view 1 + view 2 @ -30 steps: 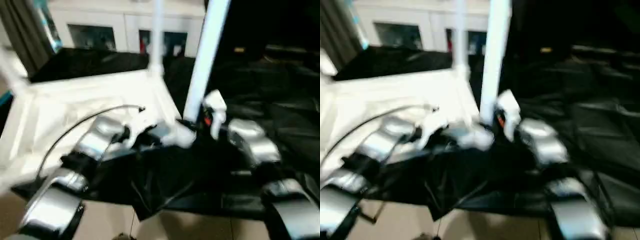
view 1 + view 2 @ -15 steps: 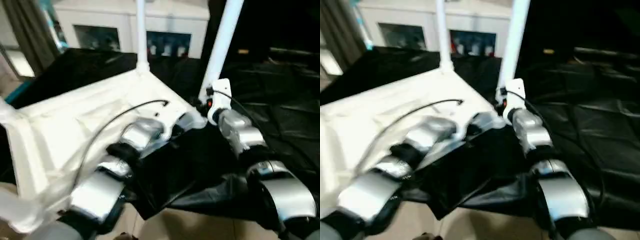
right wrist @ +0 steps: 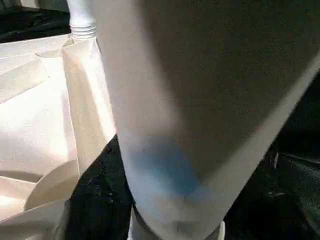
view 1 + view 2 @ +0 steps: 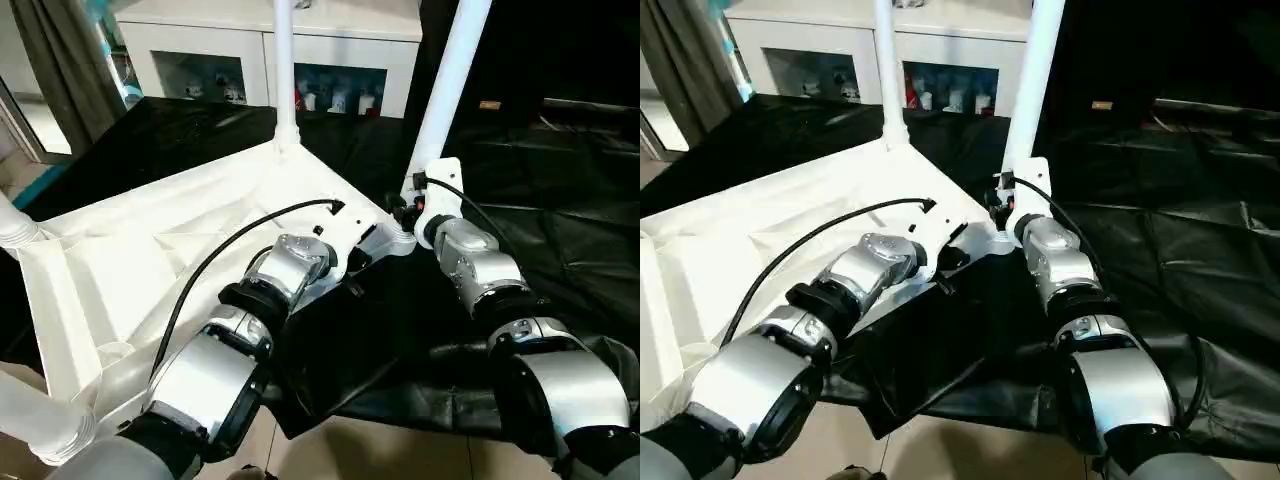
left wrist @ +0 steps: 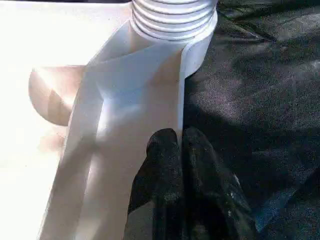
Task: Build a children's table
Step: Insert table leg to table base
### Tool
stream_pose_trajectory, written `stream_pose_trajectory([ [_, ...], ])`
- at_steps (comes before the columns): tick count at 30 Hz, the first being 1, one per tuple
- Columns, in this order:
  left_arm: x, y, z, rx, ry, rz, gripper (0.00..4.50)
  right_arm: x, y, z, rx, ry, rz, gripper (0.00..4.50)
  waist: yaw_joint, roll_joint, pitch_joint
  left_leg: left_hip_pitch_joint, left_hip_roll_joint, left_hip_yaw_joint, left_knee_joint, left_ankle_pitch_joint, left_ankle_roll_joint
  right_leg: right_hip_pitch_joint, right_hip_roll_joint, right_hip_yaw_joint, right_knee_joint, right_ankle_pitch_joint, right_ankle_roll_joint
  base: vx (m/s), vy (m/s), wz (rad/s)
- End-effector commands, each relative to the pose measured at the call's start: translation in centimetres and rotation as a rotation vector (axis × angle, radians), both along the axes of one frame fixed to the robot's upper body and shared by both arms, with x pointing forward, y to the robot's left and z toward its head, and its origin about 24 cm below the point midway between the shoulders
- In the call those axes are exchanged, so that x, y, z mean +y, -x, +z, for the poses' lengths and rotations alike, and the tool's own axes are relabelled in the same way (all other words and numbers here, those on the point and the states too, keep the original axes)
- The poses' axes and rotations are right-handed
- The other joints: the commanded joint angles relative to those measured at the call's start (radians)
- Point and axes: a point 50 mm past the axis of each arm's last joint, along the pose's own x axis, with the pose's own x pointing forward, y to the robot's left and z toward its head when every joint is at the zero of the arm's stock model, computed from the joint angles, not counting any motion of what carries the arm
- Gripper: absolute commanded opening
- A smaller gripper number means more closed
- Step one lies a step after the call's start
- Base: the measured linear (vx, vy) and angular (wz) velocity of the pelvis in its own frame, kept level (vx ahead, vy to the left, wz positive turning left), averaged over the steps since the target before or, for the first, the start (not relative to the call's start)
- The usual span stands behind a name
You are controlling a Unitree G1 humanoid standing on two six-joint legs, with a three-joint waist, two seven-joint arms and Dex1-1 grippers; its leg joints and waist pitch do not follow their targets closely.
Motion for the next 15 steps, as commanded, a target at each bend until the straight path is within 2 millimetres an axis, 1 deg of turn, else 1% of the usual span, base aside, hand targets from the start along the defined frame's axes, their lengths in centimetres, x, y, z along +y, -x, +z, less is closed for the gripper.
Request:
stream_pose_trajectory([
  [1,0.0,-1.2,2.5,-0.102,0.038,0.025,0.0,0.8,2.0,-4.2,0.169,-0.02,0.044,2.75,-0.003,-0.005,-0.065,0.016,0.059,-0.035,-0.077,-0.324,0.019,0.037,-0.084,0.054,-0.102,-0.323,-0.181,0.0,0.0,0.0],
  [2,0.1,-1.2,2.6,-0.11,0.056,0.011,0.0,0.8,1.7,-3.5,0.131,-0.044,0.061,2.9,-0.003,-0.005,-0.067,0.014,0.06,-0.035,-0.077,-0.311,0.02,0.038,-0.083,0.053,-0.099,-0.309,-0.182,0.0,0.0,0.0],
  [3,0.3,-1.2,2.6,-0.108,0.066,0.001,0.0,0.7,1.6,-3.0,0.104,-0.071,0.082,3.01,-0.003,-0.005,-0.066,0.018,0.061,-0.033,-0.075,-0.308,0.03,0.033,-0.082,0.054,-0.099,-0.301,-0.187,0.0,0.0,0.0],
  [5,0.5,-1.2,2.6,-0.109,0.071,-0.014,0.0,0.7,1.4,-2.4,0.074,-0.085,0.11,3.11,-0.005,-0.005,-0.068,0.012,0.059,-0.032,-0.072,-0.276,0.046,0.04,-0.083,0.054,-0.095,-0.259,-0.2,0.0,0.0,0.0],
  [6,0.5,-1.1,2.6,-0.115,0.076,-0.036,0.0,0.6,1.4,-2.0,0.051,-0.095,0.138,3.22,-0.004,-0.005,-0.07,0.011,0.059,-0.032,-0.071,-0.261,0.052,0.041,-0.082,0.054,-0.092,-0.237,-0.204,0.0,0.0,0.0],
  [7,0.6,-1.1,2.6,-0.113,0.077,-0.046,0.0,0.5,1.4,-1.8,0.041,-0.101,0.158,3.35,-0.004,-0.004,-0.073,0.012,0.061,-0.03,-0.068,-0.229,0.065,0.041,-0.082,0.055,-0.085,-0.18,-0.22,0.0,0.0,0.0],
  [8,0.7,-1.1,2.6,-0.111,0.077,-0.058,0.0,0.4,1.4,-1.6,0.028,-0.107,0.18,3.45,-0.004,-0.004,-0.075,0.008,0.059,-0.03,-0.066,-0.206,0.075,0.045,-0.08,0.054,-0.08,-0.142,-0.228,0.0,0.0,0.0],
  [9,1.0,-0.9,2.6,-0.107,0.083,-0.101,0.0,-0.3,1.5,-0.9,-0.01,-0.099,0.255,3.5,-0.003,-0.001,-0.08,0.008,0.061,-0.029,-0.06,-0.161,0.094,0.045,-0.079,0.053,-0.07,-0.057,-0.251,0.0,0.0,0.0],
  [10,1.0,-0.9,2.6,-0.107,0.083,-0.101,0.0,-0.3,1.5,-0.9,-0.01,-0.099,0.255,3.56,-0.002,-0.004,-0.08,0.007,0.059,-0.028,-0.058,-0.143,0.108,0.049,-0.077,0.051,-0.068,-0.02,-0.256,0.056,-0.006,-0.02],
  [11,1.1,-0.9,2.6,-0.104,0.084,-0.108,0.0,-0.5,1.6,-0.8,-0.02,-0.094,0.276,3.67,0.002,-0.003,-0.086,0.006,0.06,-0.027,-0.051,-0.101,0.135,0.049,-0.078,0.051,-0.055,0.061,-0.277,0.0,0.0,0.0],
  [12,1.4,-0.8,2.6,-0.101,0.081,-0.138,0.0,-1.1,1.7,-0.5,-0.031,-0.089,0.307,3.79,0.005,0.0,-0.092,0.004,0.059,-0.027,-0.044,-0.053,0.159,0.05,-0.077,0.05,-0.044,0.147,-0.293,0.0,0.0,0.0],
  [13,1.5,-0.8,2.6,-0.1,0.08,-0.147,0.0,-1.3,1.8,-0.4,-0.036,-0.086,0.316,3.79,0.007,-0.001,-0.094,0.002,0.06,-0.026,-0.037,-0.014,0.19,0.046,-0.075,0.049,-0.035,0.217,-0.31,0.0,0.0,0.0],
  [14,1.9,-0.7,2.7,-0.105,0.074,-0.18,0.0,-2.0,1.9,-0.1,-0.047,-0.087,0.328,3.91,0.01,0.003,-0.091,0.001,0.061,-0.024,-0.035,-0.012,0.208,0.044,-0.075,0.047,-0.035,0.227,-0.319,0.0,0.0,0.0],
  [15,1.9,-0.7,2.7,-0.105,0.074,-0.18,0.0,-2.0,1.9,-0.1,-0.047,-0.087,0.328,3.91,0.01,0.003,-0.091,0.001,0.061,-0.024,-0.035,-0.012,0.208,0.044,-0.075,0.047,-0.035,0.227,-0.319,0.0,0.0,0.0],
])
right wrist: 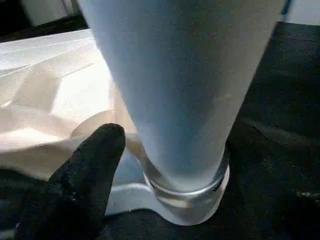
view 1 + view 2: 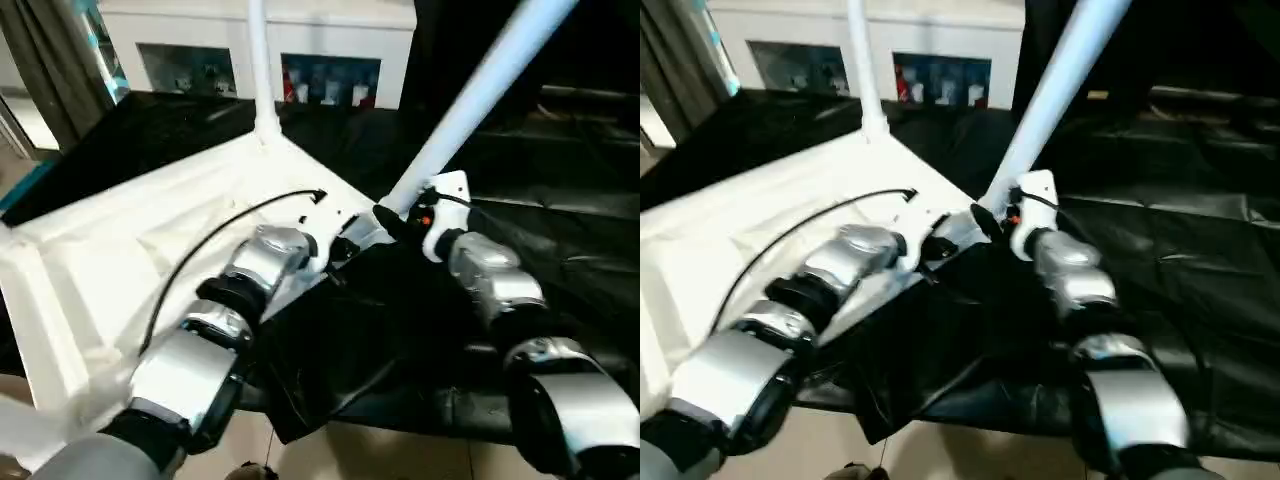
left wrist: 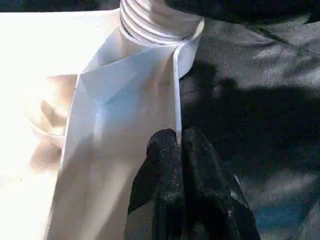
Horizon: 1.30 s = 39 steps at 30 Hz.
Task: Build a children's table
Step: Insert table leg to table base
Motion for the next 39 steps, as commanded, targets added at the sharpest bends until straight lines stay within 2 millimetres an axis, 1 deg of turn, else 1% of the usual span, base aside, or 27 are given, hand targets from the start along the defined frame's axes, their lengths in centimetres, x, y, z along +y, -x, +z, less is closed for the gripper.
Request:
stream_pose_trajectory([
  [1,-0.9,-0.1,1.6,-0.069,0.035,-0.084,0.0,0.3,0.4,-0.5,0.026,-0.001,0.048,3.91,0.006,-0.002,-0.093,0.025,0.06,-0.024,-0.041,-0.038,0.195,0.065,-0.076,0.047,-0.041,0.195,-0.325,0.0,0.0,0.0],
  [2,-0.9,0.0,1.6,-0.07,0.031,-0.093,0.0,0.1,0.4,-0.4,0.023,-0.002,0.044,3.91,0.006,-0.001,-0.091,0.026,0.061,-0.024,-0.043,-0.066,0.182,0.065,-0.077,0.046,-0.045,0.144,-0.324,0.0,0.0,0.0],
  [3,-0.9,0.1,1.5,-0.068,0.026,-0.113,0.0,0.0,0.4,-0.3,0.014,-0.004,0.036,3.91,0.006,0.004,-0.089,0.028,0.065,-0.025,-0.047,-0.095,0.163,0.063,-0.077,0.047,-0.05,0.096,-0.32,0.0,0.0,0.0],
  [4,-0.9,0.2,1.5,-0.067,0.024,-0.129,0.0,-0.2,0.3,-0.1,0.006,-0.004,0.031,3.91,0.006,0.005,-0.088,0.03,0.067,-0.026,-0.05,-0.113,0.144,0.063,-0.079,0.048,-0.052,0.065,-0.32,0.0,0.0,0.0],
  [5,-0.9,0.4,1.4,-0.065,0.02,-0.145,0.0,-0.2,0.3,0.0,-0.001,-0.014,0.023,3.91,0.006,0.007,-0.087,0.03,0.066,-0.024,-0.05,-0.123,0.131,0.063,-0.078,0.049,-0.053,0.051,-0.32,0.0,0.0,0.0],
  [6,-0.9,0.4,1.4,-0.065,0.02,-0.145,0.0,-0.2,0.3,0.0,-0.001,-0.014,0.023,3.91,0.006,0.007,-0.087,0.03,0.066,-0.024,-0.05,-0.123,0.131,0.063,-0.078,0.049,-0.053,0.051,-0.32,0.0,0.0,0.0],
  [7,-0.9,0.5,1.3,-0.062,0.017,-0.156,0.0,-0.1,0.2,0.1,-0.004,-0.02,0.024,3.91,0.007,0.009,-0.087,0.033,0.066,-0.023,-0.051,-0.131,0.122,0.06,-0.077,0.05,-0.054,0.046,-0.32,0.0,0.0,0.0],
  [8,-0.9,0.7,1.2,-0.059,0.01,-0.174,0.0,0.0,0.2,0.3,-0.007,-0.025,0.028,3.91,0.008,0.007,-0.087,0.031,0.066,-0.023,-0.051,-0.128,0.119,0.062,-0.077,0.051,-0.053,0.054,-0.319,0.0,0.0,0.0],
  [10,-0.9,0.8,1.2,-0.058,0.007,-0.185,0.0,0.1,0.2,0.4,-0.007,-0.029,0.038,3.91,0.012,0.01,-0.088,0.03,0.065,-0.024,-0.05,-0.114,0.119,0.063,-0.077,0.051,-0.049,0.072,-0.314,0.0,0.0,0.0],
  [11,-0.9,0.8,1.2,-0.058,0.006,-0.189,0.0,0.2,0.2,0.4,-0.007,-0.032,0.042,3.91,0.012,0.009,-0.088,0.029,0.065,-0.023,-0.049,-0.109,0.121,0.064,-0.077,0.051,-0.048,0.081,-0.313,0.0,0.0,0.0],
  [12,-0.8,0.8,1.2,-0.058,0.004,-0.194,0.0,0.2,0.3,0.4,-0.005,-0.034,0.048,3.75,0.014,0.01,-0.089,0.03,0.064,-0.023,-0.048,-0.101,0.125,0.062,-0.076,0.051,-0.047,0.092,-0.312,0.0,0.0,0.0],
  [13,-0.8,0.9,1.2,-0.059,0.002,-0.197,0.0,0.3,0.3,0.4,-0.004,-0.035,0.051,3.75,0.015,0.01,-0.089,0.029,0.063,-0.023,-0.047,-0.1,0.125,0.063,-0.077,0.05,-0.047,0.093,-0.311,0.0,0.0,0.0],
  [14,-0.8,0.9,1.3,-0.06,0.0,-0.203,0.0,0.3,0.3,0.4,0.0,-0.033,0.059,3.55,0.016,0.01,-0.09,0.029,0.063,-0.024,-0.047,-0.098,0.125,0.064,-0.077,0.051,-0.047,0.094,-0.309,0.0,0.0,0.0],
  [15,-0.7,0.9,1.3,-0.06,-0.001,-0.206,0.0,0.3,0.4,0.2,0.006,-0.027,0.069,3.55,0.017,0.007,-0.09,0.029,0.063,-0.023,-0.047,-0.098,0.124,0.064,-0.077,0.05,-0.047,0.093,-0.31,0.0,0.0,0.0],
  [18,-0.6,1.0,1.4,-0.063,-0.008,-0.209,0.0,0.2,0.5,0.0,0.014,-0.018,0.079,3.42,0.019,0.006,-0.09,0.029,0.063,-0.022,-0.046,-0.093,0.124,0.063,-0.077,0.051,-0.046,0.086,-0.308,0.0,0.0,0.0],
  [19,-0.5,1.0,1.4,-0.063,-0.009,-0.209,0.0,0.2,0.6,-0.1,0.016,-0.018,0.079,3.2,0.021,0.008,-0.09,0.029,0.063,-0.022,-0.046,-0.097,0.123,0.062,-0.077,0.051,-0.047,0.079,-0.306,0.0,0.0,0.0],
  [20,-0.4,1.0,1.4,-0.062,-0.008,-0.207,0.0,0.0,0.6,-0.2,0.021,-0.017,0.077,3.16,0.021,0.005,-0.09,0.029,0.063,-0.023,-0.046,-0.097,0.121,0.063,-0.077,0.051,-0.046,0.073,-0.305,0.0,0.0,0.0],
  [26,0.0,1.1,1.2,-0.06,-0.024,-0.222,0.0,-0.4,0.6,-0.1,0.031,-0.021,0.084,2.82,0.022,0.008,-0.09,0.029,0.063,-0.023,-0.046,-0.107,0.113,0.064,-0.077,0.051,-0.047,0.059,-0.3,0.0,0.0,0.0],
  [28,0.3,1.6,1.0,-0.056,-0.039,-0.282,0.0,-0.7,0.9,0.0,0.053,-0.029,0.126,2.77,0.023,0.006,-0.091,0.029,0.062,-0.022,-0.044,-0.096,0.117,0.063,-0.076,0.05,-0.046,0.067,-0.3,0.0,0.0,0.0],
  [29,0.4,1.8,1.0,-0.058,-0.041,-0.311,0.0,-0.9,1.0,0.0,0.071,-0.041,0.149,2.71,0.023,0.002,-0.09,0.027,0.062,-0.022,-0.044,-0.094,0.121,0.066,-0.075,0.05,-0.045,0.071,-0.301,0.0,0.0,0.0],
  [30,0.5,1.9,1.0,-0.059,-0.042,-0.329,0.0,-1.1,1.1,0.0,0.083,-0.049,0.163,2.65,0.025,0.004,-0.091,0.027,0.061,-0.022,-0.042,-0.089,0.129,0.066,-0.075,0.05,-0.044,0.075,-0.301,0.0,0.0,0.0],
  [33,0.7,2.5,1.1,-0.047,-0.031,-0.417,0.0,-1.8,1.6,-0.4,0.143,-0.067,0.219,2.6,0.025,0.001,-0.09,0.027,0.063,-0.021,-0.042,-0.087,0.134,0.063,-0.074,0.049,-0.044,0.069,-0.303,0.0,0.0,0.0],
  [34,0.8,2.9,1.3,-0.047,-0.028,-0.471,0.0,-2.3,2.1,-0.8,0.18,-0.068,0.256,2.6,0.026,0.001,-0.091,0.027,0.064,-0.022,-0.042,-0.091,0.131,0.064,-0.075,0.049,-0.043,0.056,-0.303,0.0,0.0,0.0],
  [35,0.9,2.9,1.4,-0.047,-0.029,-0.477,0.0,-2.4,2.1,-0.8,0.185,-0.066,0.262,2.58,0.026,0.001,-0.09,0.026,0.065,-0.022,-0.042,-0.095,0.129,0.063,-0.075,0.049,-0.044,0.046,-0.3,0.0,0.0,0.0],
  [37,0.9,3.0,1.4,-0.045,-0.027,-0.487,0.0,-2.6,2.3,-1.1,0.201,-0.057,0.278,2.58,0.025,0.002,-0.088,0.03,0.067,-0.021,-0.045,-0.114,0.114,0.059,-0.075,0.05,-0.047,0.009,-0.294,0.0,0.0,0.0],
  [38,1.1,3.0,1.4,-0.044,-0.032,-0.501,0.0,-2.7,2.6,-1.4,0.224,-0.039,0.304,2.58,0.026,0.001,-0.087,0.032,0.067,-0.021,-0.046,-0.132,0.097,0.058,-0.076,0.05,-0.05,-0.017,-0.292,0.0,0.0,0.0],
  [39,1.2,3.1,1.4,-0.044,-0.037,-0.514,0.0,-2.8,2.9,-1.7,0.247,-0.025,0.331,2.58,0.025,0.001,-0.086,0.032,0.066,-0.02,-0.047,-0.135,0.094,0.058,-0.075,0.051,-0.051,-0.023,-0.291,0.0,0.0,0.0],
])
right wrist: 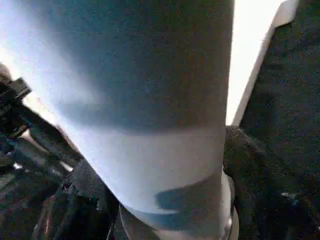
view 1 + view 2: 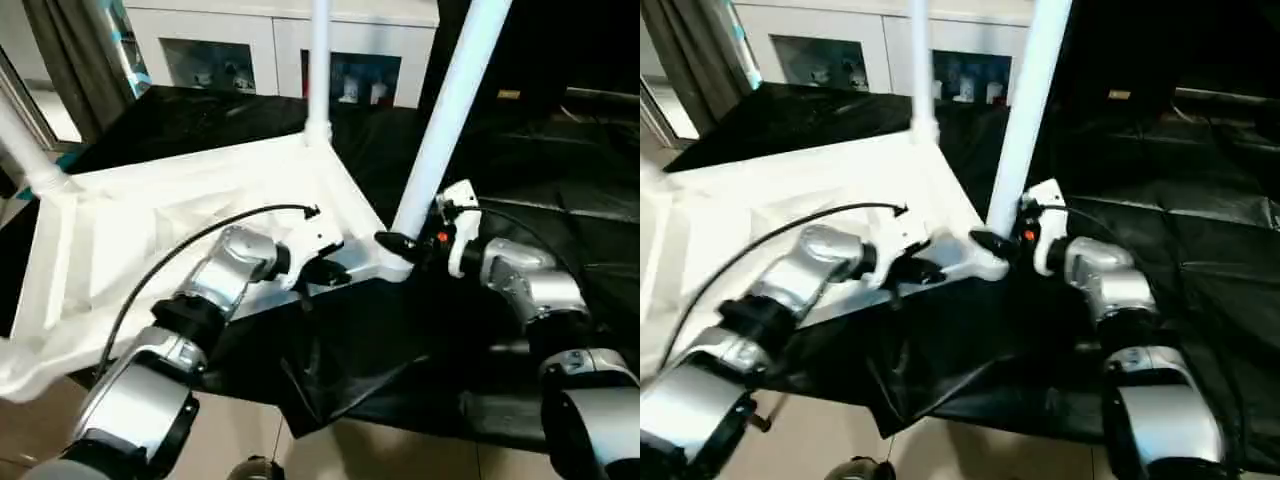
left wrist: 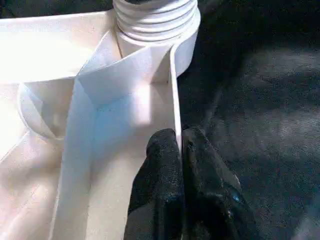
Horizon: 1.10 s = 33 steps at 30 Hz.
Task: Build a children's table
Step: Insert table leg to table base
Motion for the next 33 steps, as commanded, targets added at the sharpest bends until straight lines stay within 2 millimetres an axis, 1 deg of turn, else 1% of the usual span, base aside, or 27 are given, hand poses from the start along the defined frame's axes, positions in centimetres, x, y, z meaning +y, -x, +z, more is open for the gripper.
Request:
stream_pose_trajectory([
  [1,-1.1,0.6,1.3,-0.033,0.03,-0.156,0.0,-1.1,1.3,-2.2,0.125,0.032,0.03,2.58,-0.002,-0.008,-0.089,0.033,0.063,-0.024,-0.059,-0.135,0.091,0.057,-0.074,0.051,-0.057,-0.025,-0.287,0.0,0.0,0.0],
  [3,-1.0,0.7,1.3,-0.03,0.027,-0.171,0.0,-1.1,1.5,-2.4,0.131,0.047,0.048,2.58,-0.001,-0.007,-0.089,0.031,0.063,-0.025,-0.059,-0.135,0.091,0.057,-0.075,0.052,-0.056,-0.025,-0.284,0.0,0.0,0.0],
  [4,-0.9,0.8,1.4,-0.026,0.026,-0.186,0.0,-1.2,1.6,-2.5,0.135,0.061,0.06,2.58,-0.001,-0.007,-0.09,0.033,0.064,-0.025,-0.059,-0.135,0.087,0.056,-0.075,0.051,-0.056,-0.028,-0.283,0.0,0.0,0.0],
  [7,-0.6,1.2,1.5,-0.006,0.03,-0.231,0.0,-1.1,2.0,-2.8,0.157,0.052,0.122,2.58,-0.001,-0.007,-0.088,0.033,0.064,-0.025,-0.061,-0.145,0.083,0.057,-0.076,0.051,-0.058,-0.048,-0.28,0.0,0.0,0.0],
  [9,-0.5,1.2,1.5,0.001,0.03,-0.245,0.0,-1.0,2.3,-2.9,0.166,0.048,0.145,2.58,0.0,-0.008,-0.09,0.034,0.064,-0.025,-0.06,-0.142,0.082,0.057,-0.076,0.052,-0.057,-0.042,-0.282,0.0,0.0,0.0],
  [12,-0.3,1.0,1.6,-0.007,0.017,-0.23,0.0,-0.8,2.5,-3.3,0.167,0.048,0.155,2.58,0.001,-0.005,-0.091,0.036,0.065,-0.026,-0.06,-0.144,0.078,0.056,-0.075,0.051,-0.057,-0.037,-0.282,0.0,0.0,0.0],
  [14,-0.3,0.9,1.6,-0.012,0.016,-0.22,0.0,-0.8,2.5,-3.4,0.163,0.047,0.144,2.58,0.001,-0.006,-0.091,0.036,0.065,-0.026,-0.061,-0.143,0.075,0.056,-0.076,0.052,-0.056,-0.035,-0.285,0.0,0.0,0.0],
  [15,-0.4,0.5,1.5,-0.02,0.023,-0.155,0.0,-0.8,2.0,-3.8,0.142,0.063,0.042,2.58,0.001,0.001,-0.091,0.036,0.065,-0.026,-0.06,-0.143,0.071,0.055,-0.076,0.052,-0.055,-0.033,-0.286,0.0,0.0,0.0],
  [17,-0.6,0.1,1.5,-0.023,0.032,-0.099,0.0,-0.8,1.6,-4.1,0.13,0.08,-0.051,2.58,-0.005,-0.002,-0.089,0.036,0.062,-0.026,-0.063,-0.163,0.056,0.054,-0.075,0.053,-0.06,-0.05,-0.283,0.0,0.0,0.0],
  [18,-0.7,-0.1,1.5,-0.024,0.036,-0.076,0.0,-0.8,1.5,-4.2,0.126,0.088,-0.09,2.57,-0.008,0.0,-0.086,0.037,0.062,-0.026,-0.065,-0.186,0.043,0.054,-0.077,0.053,-0.065,-0.086,-0.277,0.0,0.0,0.0],
  [19,-0.9,-0.6,1.4,-0.028,0.036,-0.002,0.0,-0.9,1.1,-4.6,0.118,0.114,-0.2,2.57,-0.009,-0.001,-0.087,0.038,0.061,-0.028,-0.066,-0.195,0.032,0.055,-0.078,0.053,-0.065,-0.103,-0.272,0.0,0.0,0.0],
  [20,-1.3,-1.7,1.3,-0.053,0.027,0.155,0.0,-0.9,0.6,-5.3,0.132,0.121,-0.381,2.56,-0.017,0.006,-0.083,0.044,0.06,-0.028,-0.07,-0.229,0.003,0.049,-0.076,0.055,-0.074,-0.16,-0.259,0.0,0.0,0.0],
  [21,-1.3,-1.7,1.3,-0.053,0.027,0.155,0.0,-0.9,0.6,-5.3,0.132,0.121,-0.381,2.56,-0.017,0.006,-0.083,0.044,0.06,-0.028,-0.07,-0.229,0.003,0.049,-0.076,0.055,-0.074,-0.16,-0.259,0.0,0.0,0.0],
  [22,-1.7,-2.2,1.2,-0.057,0.033,0.228,0.0,-0.7,0.4,-5.7,0.144,0.128,-0.463,2.56,-0.021,0.005,-0.081,0.051,0.057,-0.03,-0.072,-0.278,-0.024,0.049,-0.077,0.053,-0.085,-0.235,-0.24,0.0,0.0,0.0],
  [23,-2.1,-2.5,1.2,-0.056,0.04,0.292,0.0,-0.5,0.3,-6.0,0.16,0.135,-0.533,2.56,-0.021,0.005,-0.08,0.052,0.058,-0.032,-0.074,-0.285,-0.027,0.048,-0.079,0.053,-0.088,-0.245,-0.236,0.0,0.0,0.0],
  [24,-2.3,-2.6,1.1,-0.052,0.044,0.314,0.0,-0.4,0.2,-6.2,0.167,0.135,-0.56,2.56,-0.025,0.008,-0.08,0.048,0.057,-0.033,-0.076,-0.296,-0.029,0.049,-0.076,0.053,-0.09,-0.245,-0.229,0.0,0.0,0.0],
  [25,-2.5,-2.6,1.1,-0.047,0.048,0.336,0.0,-0.3,0.2,-6.3,0.175,0.135,-0.585,2.56,-0.026,0.008,-0.081,0.048,0.057,-0.033,-0.075,-0.298,-0.031,0.049,-0.076,0.052,-0.089,-0.241,-0.228,0.0,0.0,0.0],
  [26,-3.2,-2.8,0.9,-0.034,0.058,0.389,0.0,0.4,0.1,-6.6,0.202,0.12,-0.658,2.56,-0.027,0.005,-0.081,0.049,0.055,-0.034,-0.076,-0.306,-0.024,0.05,-0.076,0.05,-0.093,-0.241,-0.226,0.0,0.0,0.0],
  [27,-4.1,-2.7,0.6,-0.024,0.055,0.435,0.0,1.4,-0.1,-6.9,0.249,0.087,-0.736,2.56,-0.03,0.016,-0.08,0.05,0.055,-0.033,-0.076,-0.315,-0.022,0.046,-0.076,0.052,-0.093,-0.236,-0.228,0.0,0.0,0.0],
  [28,-4.3,-2.7,0.5,-0.023,0.053,0.442,0.0,1.6,-0.1,-7.0,0.258,0.081,-0.751,2.56,-0.035,0.012,-0.074,0.056,0.053,-0.034,-0.078,-0.358,-0.03,0.041,-0.072,0.049,-0.101,-0.283,-0.221,0.0,0.0,0.0],
  [29,-4.3,-2.7,0.5,-0.023,0.053,0.442,0.0,1.6,-0.1,-7.0,0.258,0.081,-0.751,2.56,-0.035,0.011,-0.073,0.06,0.053,-0.035,-0.079,-0.383,-0.034,0.042,-0.074,0.047,-0.104,-0.314,-0.216,0.0,0.0,0.0],
  [30,-4.8,-2.6,0.3,-0.019,0.051,0.46,0.0,2.2,-0.1,-7.1,0.282,0.066,-0.783,2.56,-0.035,0.01,-0.07,0.062,0.048,-0.035,-0.078,-0.409,-0.029,0.043,-0.077,0.046,-0.114,-0.373,-0.196,0.0,0.0,0.0],
  [31,-5.3,-2.5,0.1,-0.015,0.043,0.463,0.0,2.8,-0.1,-7.2,0.302,0.054,-0.799,2.56,-0.034,0.009,-0.068,0.062,0.05,-0.038,-0.08,-0.415,-0.029,0.042,-0.08,0.047,-0.117,-0.397,-0.189,0.0,0.0,0.0],
  [32,-5.6,-2.4,-0.1,-0.012,0.037,0.463,0.0,3.3,-0.1,-7.3,0.316,0.047,-0.808,2.56,-0.035,0.011,-0.07,0.066,0.052,-0.041,-0.082,-0.429,-0.036,0.04,-0.079,0.047,-0.119,-0.412,-0.18,0.0,0.0,0.0],
  [33,-5.8,-2.3,-0.1,-0.011,0.035,0.461,0.0,3.6,-0.1,-7.3,0.323,0.04,-0.81,2.56,-0.035,0.01,-0.071,0.067,0.053,-0.041,-0.084,-0.434,-0.038,0.04,-0.077,0.048,-0.118,-0.403,-0.176,0.0,0.0,0.0],
])
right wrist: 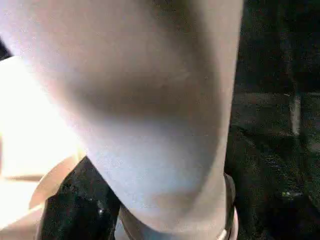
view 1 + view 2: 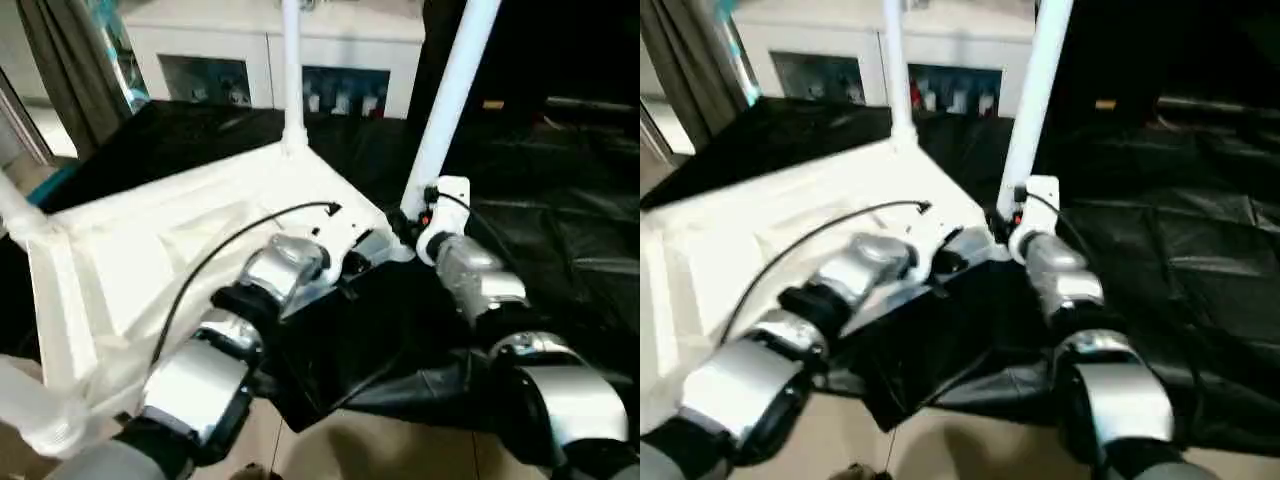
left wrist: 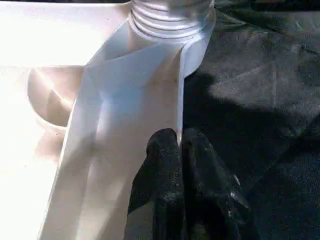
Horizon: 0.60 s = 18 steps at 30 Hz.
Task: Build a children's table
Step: Insert table leg to table base
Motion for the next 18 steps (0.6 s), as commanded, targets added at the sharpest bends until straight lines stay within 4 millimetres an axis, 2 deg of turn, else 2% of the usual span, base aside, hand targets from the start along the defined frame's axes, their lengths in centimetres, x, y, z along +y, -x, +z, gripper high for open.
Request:
stream_pose_trajectory([
  [1,-0.4,-0.7,1.3,-0.057,0.005,0.034,0.0,0.3,2.7,-5.2,0.252,-0.053,-0.046,2.56,-0.009,0.004,-0.067,0.038,0.056,-0.041,-0.084,-0.431,-0.032,0.017,-0.077,0.047,-0.107,-0.391,-0.178,0.0,0.0,0.0],
  [6,-0.1,-0.8,1.2,-0.057,-0.009,0.044,0.0,0.6,2.5,-5.0,0.232,0.024,-0.013,2.56,-0.01,0.005,-0.07,0.035,0.057,-0.04,-0.089,-0.418,-0.028,0.02,-0.078,0.048,-0.104,-0.339,-0.185,0.0,0.0,0.0],
  [14,-0.1,-0.9,1.2,-0.059,-0.01,0.051,0.0,0.9,2.1,-4.4,0.198,0.059,0.002,2.56,-0.012,0.003,-0.067,0.037,0.057,-0.04,-0.092,-0.432,-0.024,0.017,-0.083,0.049,-0.112,-0.382,-0.176,0.0,0.0,0.0],
  [15,0.0,-0.9,1.2,-0.059,-0.009,0.05,0.0,1.0,2.0,-4.2,0.189,0.058,0.009,3.12,-0.012,0.003,-0.067,0.037,0.057,-0.04,-0.092,-0.435,-0.024,0.016,-0.083,0.049,-0.113,-0.386,-0.175,0.0,0.0,0.0],
  [18,0.0,-0.9,1.1,-0.058,-0.005,0.04,0.0,1.0,1.7,-3.7,0.161,0.056,0.02,3.32,-0.013,0.001,-0.067,0.037,0.058,-0.041,-0.092,-0.439,-0.023,0.016,-0.083,0.049,-0.114,-0.39,-0.175,0.0,0.0,0.0],
])
